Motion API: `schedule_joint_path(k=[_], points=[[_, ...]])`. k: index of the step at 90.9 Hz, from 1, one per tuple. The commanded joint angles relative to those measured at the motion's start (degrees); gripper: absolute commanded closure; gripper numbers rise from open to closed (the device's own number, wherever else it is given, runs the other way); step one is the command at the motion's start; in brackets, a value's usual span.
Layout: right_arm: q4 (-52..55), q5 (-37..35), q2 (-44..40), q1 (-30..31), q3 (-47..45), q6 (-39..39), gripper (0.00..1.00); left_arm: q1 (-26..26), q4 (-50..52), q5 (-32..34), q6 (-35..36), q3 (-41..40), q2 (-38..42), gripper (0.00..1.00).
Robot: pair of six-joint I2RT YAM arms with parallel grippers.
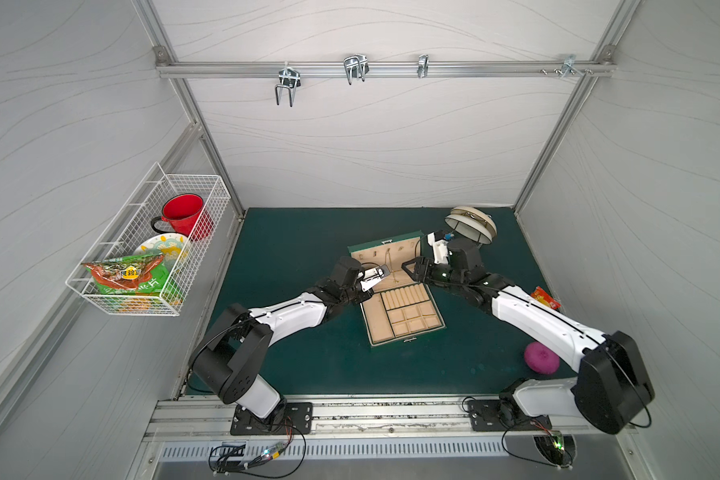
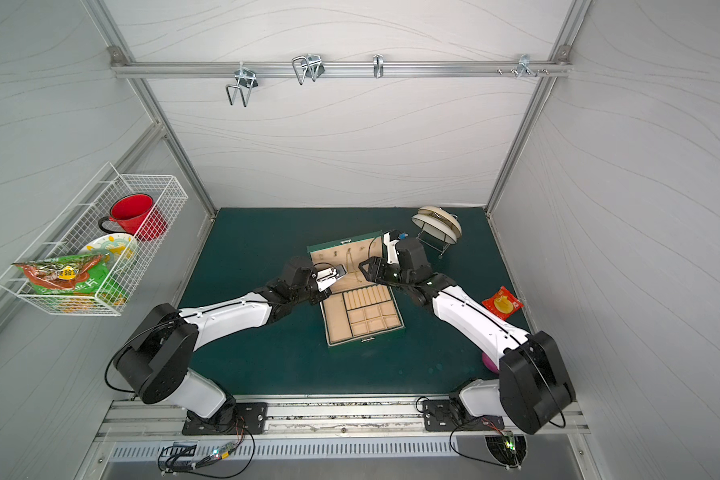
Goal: Put jewelry chain into jewelry box
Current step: Adjust the necklace in the storage slot.
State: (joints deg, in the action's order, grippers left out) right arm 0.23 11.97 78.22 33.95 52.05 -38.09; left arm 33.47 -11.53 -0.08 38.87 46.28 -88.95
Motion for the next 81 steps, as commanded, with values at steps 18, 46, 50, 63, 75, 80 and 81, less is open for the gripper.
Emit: schedule_joint_path(k=[18, 46, 50, 63, 75, 80, 81], points=[[-10.15, -10.07, 9.29, 6.78, 1.93, -0.67, 0.62, -0.68, -4.00, -2.82, -3.34, -1.37, 0.88, 1.00], [-14.64, -11.75, 16.00, 8.09, 4.92, 1.76, 0.71, -1.04, -5.40, -3.61, -3.74, -2.32, 0.68, 1.00], [-14.57, -12.57, 16.40, 8.14, 5.18, 1.79, 0.72, -1.05, -5.51, -3.55, -3.65, -2.41, 0.84, 1.00], [-14.02, -15.21, 18.12, 8.15, 6.15, 1.80, 0.74, -1.13, -5.45, -3.68, -3.37, -2.33, 0.94, 1.00], [-14.65, -15.59, 19.72, 8.23, 6.77, 2.51, 0.73, -1.13, -5.43, -4.20, -3.46, -2.42, 1.11, 1.00], [-15.35, -16.10, 20.04, 8.32, 6.67, 2.78, 0.73, -1.13, -5.43, -4.46, -3.52, -2.42, 1.13, 1.00], [-15.44, -16.23, 20.09, 8.32, 6.66, 2.86, 0.73, -1.17, -5.43, -4.48, -3.49, -2.38, 1.18, 1.00]])
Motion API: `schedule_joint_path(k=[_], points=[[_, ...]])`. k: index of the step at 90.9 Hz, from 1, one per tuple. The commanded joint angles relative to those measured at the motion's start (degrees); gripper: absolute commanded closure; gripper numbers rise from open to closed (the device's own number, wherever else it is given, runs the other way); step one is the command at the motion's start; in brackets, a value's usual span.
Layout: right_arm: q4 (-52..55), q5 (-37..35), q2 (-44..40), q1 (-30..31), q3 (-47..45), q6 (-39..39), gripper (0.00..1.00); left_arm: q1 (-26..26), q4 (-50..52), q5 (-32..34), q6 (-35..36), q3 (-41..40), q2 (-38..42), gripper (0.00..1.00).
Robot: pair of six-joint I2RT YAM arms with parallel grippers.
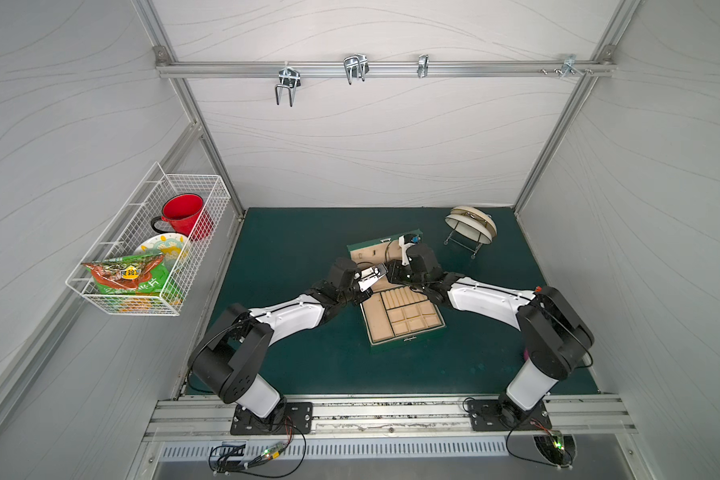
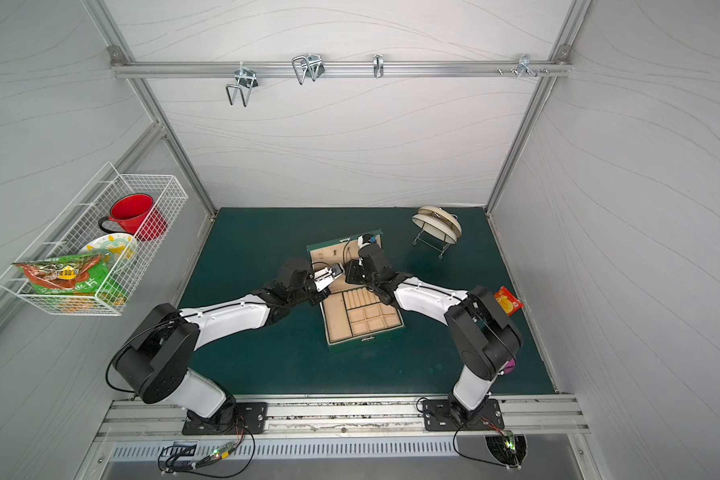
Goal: Put jewelry chain into jewelry box
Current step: Adjust the necklace in the storage slot.
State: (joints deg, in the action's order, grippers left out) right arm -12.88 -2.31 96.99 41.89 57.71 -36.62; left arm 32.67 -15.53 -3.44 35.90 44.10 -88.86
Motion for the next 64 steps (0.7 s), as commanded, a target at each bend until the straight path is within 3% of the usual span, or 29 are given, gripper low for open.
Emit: schedule_joint_path(k=[1, 39, 64], points=[[-2.45, -2.02, 1.38, 0.39, 1.04, 1.43, 0.73, -0.34, -1.43, -1.16, -0.50, -0.17, 1.07, 1.00], [-9.57, -2.05, 5.27, 0.89, 0.12, 2.08, 0.82, -0.32, -0.65, -2.37, -0.66, 0.11, 1.33, 1.00], [-14.65, -0.25, 5.55, 0.91, -1.08, 4.13, 1.00, -0.34, -0.67, -1.21, -0.83, 0.06, 0.93, 1.00]])
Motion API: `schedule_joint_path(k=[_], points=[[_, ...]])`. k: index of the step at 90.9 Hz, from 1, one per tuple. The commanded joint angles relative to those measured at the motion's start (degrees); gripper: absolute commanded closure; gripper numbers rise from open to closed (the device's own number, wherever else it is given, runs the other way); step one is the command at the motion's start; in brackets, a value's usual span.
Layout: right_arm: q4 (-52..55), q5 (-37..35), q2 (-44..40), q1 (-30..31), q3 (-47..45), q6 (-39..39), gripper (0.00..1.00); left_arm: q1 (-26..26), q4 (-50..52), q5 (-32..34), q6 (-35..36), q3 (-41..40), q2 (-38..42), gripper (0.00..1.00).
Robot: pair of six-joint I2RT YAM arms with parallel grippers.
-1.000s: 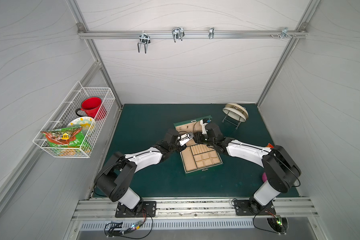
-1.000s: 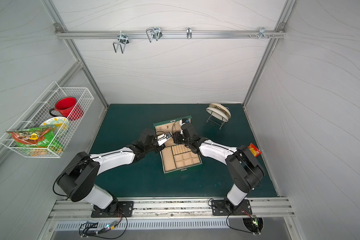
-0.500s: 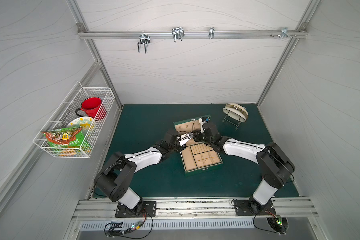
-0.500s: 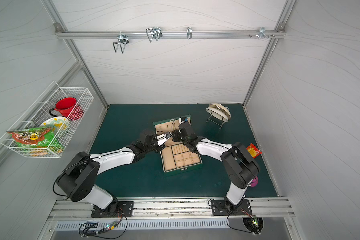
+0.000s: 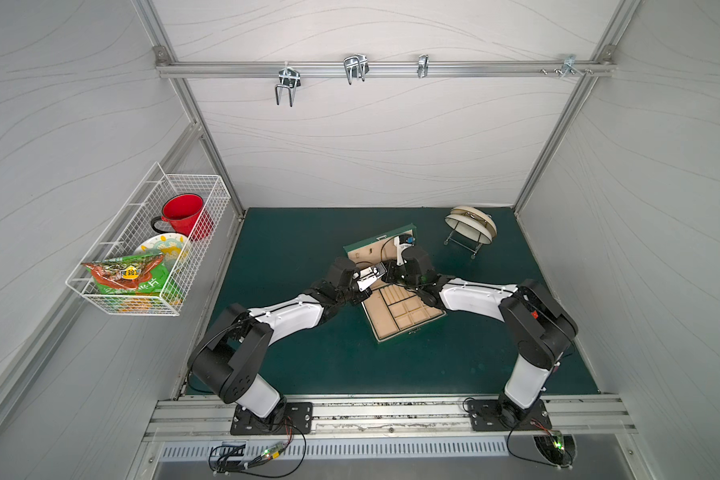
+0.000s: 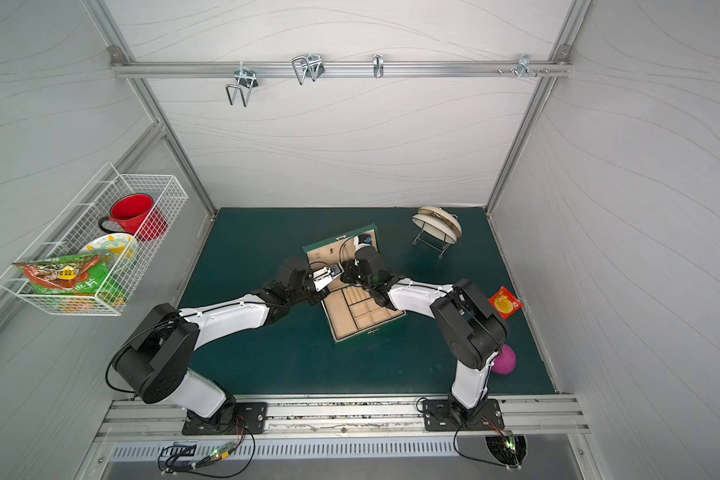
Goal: Put jewelry chain into jewelry box
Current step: Adjust the necklace in the storage slot.
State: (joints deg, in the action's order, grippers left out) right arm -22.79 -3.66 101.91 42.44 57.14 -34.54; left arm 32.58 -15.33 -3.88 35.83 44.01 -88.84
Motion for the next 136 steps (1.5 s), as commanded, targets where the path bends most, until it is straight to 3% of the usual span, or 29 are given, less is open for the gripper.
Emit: schedule_joint_path(k=[1, 45, 136], points=[[-4.83, 1.11, 0.60, 0.37, -0.57, 2.26, 1.00, -0.29, -0.90, -0.69, -0.76, 0.17, 0.88, 1.00], [-4.43, 3.18, -11.66, 0.19, -7.47, 7.40, 1.00, -0.41, -1.31, 3.64, -2.78, 1.11, -0.84, 1.00], [6.52, 6.13, -17.98, -0.07, -7.00, 8.07, 1.00, -0.94, -0.78, 5.65, -5.80, 2.98, -2.84, 1.00]])
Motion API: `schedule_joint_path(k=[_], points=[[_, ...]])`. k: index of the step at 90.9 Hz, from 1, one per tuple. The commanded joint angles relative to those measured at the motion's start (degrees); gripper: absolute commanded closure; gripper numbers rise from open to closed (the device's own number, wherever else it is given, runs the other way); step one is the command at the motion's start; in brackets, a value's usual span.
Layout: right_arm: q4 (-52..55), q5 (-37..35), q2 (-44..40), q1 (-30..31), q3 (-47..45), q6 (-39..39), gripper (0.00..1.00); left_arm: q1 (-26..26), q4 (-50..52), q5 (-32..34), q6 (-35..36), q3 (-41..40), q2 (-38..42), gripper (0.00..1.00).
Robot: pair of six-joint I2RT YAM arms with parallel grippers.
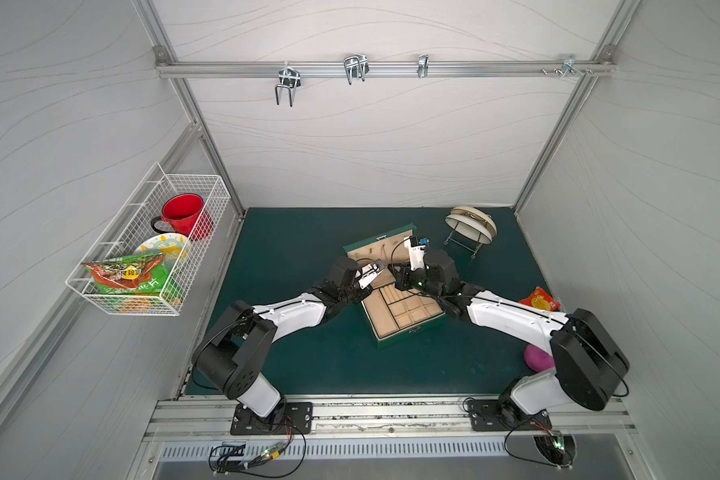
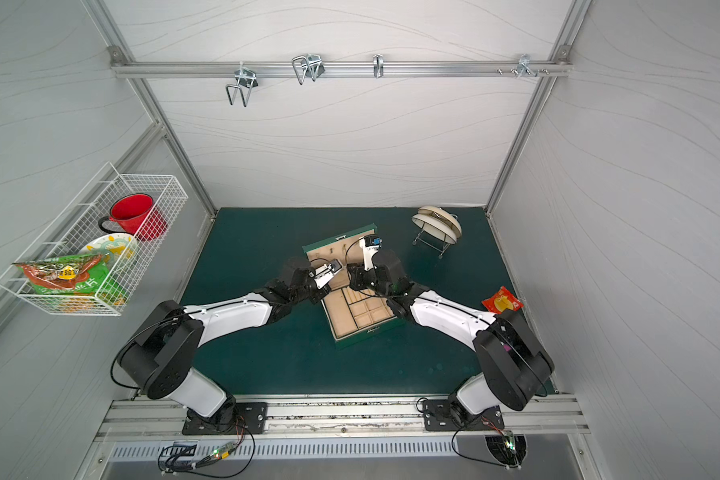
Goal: Put jewelry chain into jewelry box
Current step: Adjust the necklace in the storage slot.
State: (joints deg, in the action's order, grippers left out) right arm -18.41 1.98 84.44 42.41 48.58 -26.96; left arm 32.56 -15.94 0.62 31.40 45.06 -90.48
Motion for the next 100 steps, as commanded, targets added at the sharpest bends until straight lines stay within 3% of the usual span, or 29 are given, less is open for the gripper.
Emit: schedule_joint_path(k=[1, 36, 100], points=[[2.15, 0.53, -0.34, 0.00, 1.54, 0.41, 1.00, -0.92, -0.20, 1.10, -1.40, 1.95, -1.20, 1.00], [2.27, 1.41, 5.63, -0.18, 3.77, -0.88, 1.00, -0.96, -0.52, 0.08, -1.69, 1.83, -0.45, 1.00], [4.13, 0.48, -1.90, -0.14, -0.75, 0.47, 1.00, -1.29, 0.14, 2.20, -3.87, 2.95, -1.18, 1.00]])
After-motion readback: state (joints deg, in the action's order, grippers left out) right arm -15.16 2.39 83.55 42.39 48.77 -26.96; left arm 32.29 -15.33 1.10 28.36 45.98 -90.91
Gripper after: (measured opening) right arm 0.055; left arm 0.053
